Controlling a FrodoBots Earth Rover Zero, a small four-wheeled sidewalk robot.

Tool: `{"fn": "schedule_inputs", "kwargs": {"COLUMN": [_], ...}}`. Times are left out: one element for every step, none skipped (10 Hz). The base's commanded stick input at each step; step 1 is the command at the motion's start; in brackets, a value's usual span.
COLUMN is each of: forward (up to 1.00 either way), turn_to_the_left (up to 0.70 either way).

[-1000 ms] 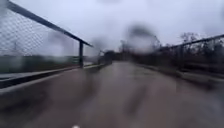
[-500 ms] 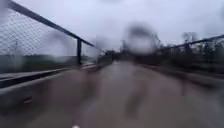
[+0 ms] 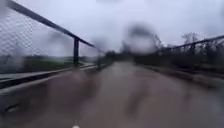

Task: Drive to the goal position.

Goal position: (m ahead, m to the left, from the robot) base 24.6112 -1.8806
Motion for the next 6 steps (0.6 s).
{"fn": "schedule_inputs", "kwargs": {"forward": [0.70,0.70,0.70,0.70,0.70,0.70], "turn_to_the_left": [0.00,0.00,0.00,0.00,0.00,0.00]}}
